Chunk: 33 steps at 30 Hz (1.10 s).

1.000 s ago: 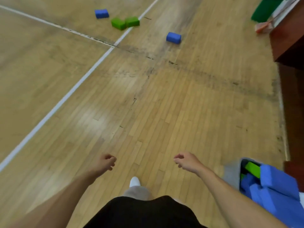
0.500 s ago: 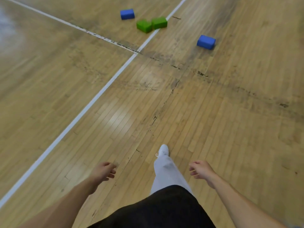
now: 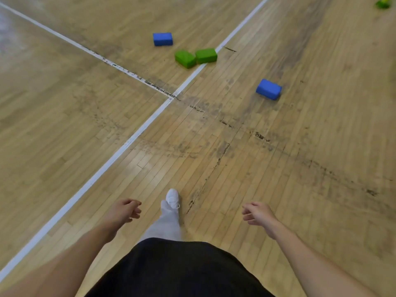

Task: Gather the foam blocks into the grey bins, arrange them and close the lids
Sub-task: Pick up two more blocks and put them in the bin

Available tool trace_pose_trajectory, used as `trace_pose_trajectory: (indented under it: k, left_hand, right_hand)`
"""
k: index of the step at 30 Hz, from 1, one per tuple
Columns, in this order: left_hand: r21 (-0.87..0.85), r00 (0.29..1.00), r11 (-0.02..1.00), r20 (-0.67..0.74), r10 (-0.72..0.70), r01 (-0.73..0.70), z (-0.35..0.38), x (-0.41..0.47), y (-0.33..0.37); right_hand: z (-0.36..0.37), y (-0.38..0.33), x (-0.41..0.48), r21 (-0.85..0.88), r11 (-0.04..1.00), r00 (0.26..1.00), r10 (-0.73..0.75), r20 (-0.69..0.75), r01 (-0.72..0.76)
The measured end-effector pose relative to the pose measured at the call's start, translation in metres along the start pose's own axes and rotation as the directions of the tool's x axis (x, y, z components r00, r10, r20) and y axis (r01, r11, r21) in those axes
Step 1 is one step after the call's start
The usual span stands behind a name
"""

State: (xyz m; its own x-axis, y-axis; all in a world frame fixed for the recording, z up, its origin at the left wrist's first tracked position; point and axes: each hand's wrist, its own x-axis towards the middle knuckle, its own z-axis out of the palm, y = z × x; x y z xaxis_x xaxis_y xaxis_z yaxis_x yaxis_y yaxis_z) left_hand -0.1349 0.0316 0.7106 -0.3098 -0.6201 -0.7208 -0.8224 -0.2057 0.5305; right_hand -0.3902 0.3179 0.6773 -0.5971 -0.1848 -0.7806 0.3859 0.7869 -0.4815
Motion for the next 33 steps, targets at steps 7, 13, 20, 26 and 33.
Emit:
trace_pose_trajectory:
  k: [7, 13, 20, 26, 33]
  left_hand:
    - [-0.118, 0.988, 0.981, 0.054, -0.146, 0.152, -0.032, 0.136, 0.103]
    - [0.007, 0.994, 1.000, 0.105, 0.003, -0.004, -0.049, 0.232, 0.264]
    - [0.154, 0.976, 0.984, 0.208, 0.061, -0.094, -0.002, 0.319, 0.406]
    - [0.107, 0.979, 0.993, 0.188, -0.074, 0.054, 0.054, 0.391, 0.519]
    - [0.075, 0.975, 0.995, 0.216, 0.042, -0.060, 0.143, 0.445, 0.724]
  right_hand:
    - [-0.001, -0.112, 0.093, -0.072, 0.990, 0.992, 0.126, 0.028, -0.124]
    - [-0.033, -0.248, 0.162, 0.076, 0.996, 0.998, 0.043, -0.050, -0.040]
    - [-0.093, -0.313, 0.262, 0.198, 0.976, 0.993, 0.102, -0.061, -0.088]
    - [-0.178, -0.339, 0.355, 0.307, 0.917, 0.963, 0.270, -0.008, -0.255]
    - [-0.316, -0.439, 0.452, 0.331, 0.919, 0.962, 0.257, -0.088, -0.215]
